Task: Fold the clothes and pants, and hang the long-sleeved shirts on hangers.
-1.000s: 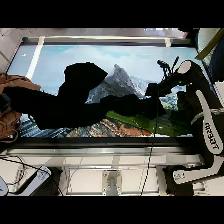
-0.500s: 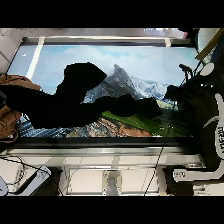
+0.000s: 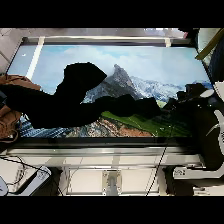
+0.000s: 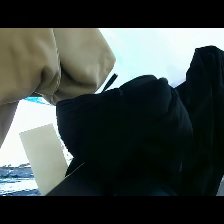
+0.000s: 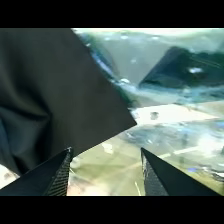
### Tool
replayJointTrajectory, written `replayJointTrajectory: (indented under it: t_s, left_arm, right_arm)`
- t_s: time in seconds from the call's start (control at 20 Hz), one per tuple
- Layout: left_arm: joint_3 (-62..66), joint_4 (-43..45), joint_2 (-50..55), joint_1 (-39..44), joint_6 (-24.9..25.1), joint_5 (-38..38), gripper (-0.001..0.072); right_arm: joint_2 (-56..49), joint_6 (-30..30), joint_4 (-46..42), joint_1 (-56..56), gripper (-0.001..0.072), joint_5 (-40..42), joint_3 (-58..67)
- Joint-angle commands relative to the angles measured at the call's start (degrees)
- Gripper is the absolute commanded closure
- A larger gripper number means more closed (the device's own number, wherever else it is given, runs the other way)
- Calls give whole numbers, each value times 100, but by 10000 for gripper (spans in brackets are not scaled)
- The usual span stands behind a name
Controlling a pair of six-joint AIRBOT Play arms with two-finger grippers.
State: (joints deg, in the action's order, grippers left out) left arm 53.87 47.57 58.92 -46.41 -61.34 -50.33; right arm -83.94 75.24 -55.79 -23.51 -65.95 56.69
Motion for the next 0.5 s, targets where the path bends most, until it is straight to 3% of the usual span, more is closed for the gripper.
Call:
replayJointTrajectory:
  t_s: [0.0,0.45]
  left_arm:
    - [4,-2,0,2,0,-7,689]
    - [4,0,0,2,0,-4,689]
  right_arm:
    - [-81,-365,527,-245,215,280,-382]
    - [-557,-446,903,214,228,800,-385]
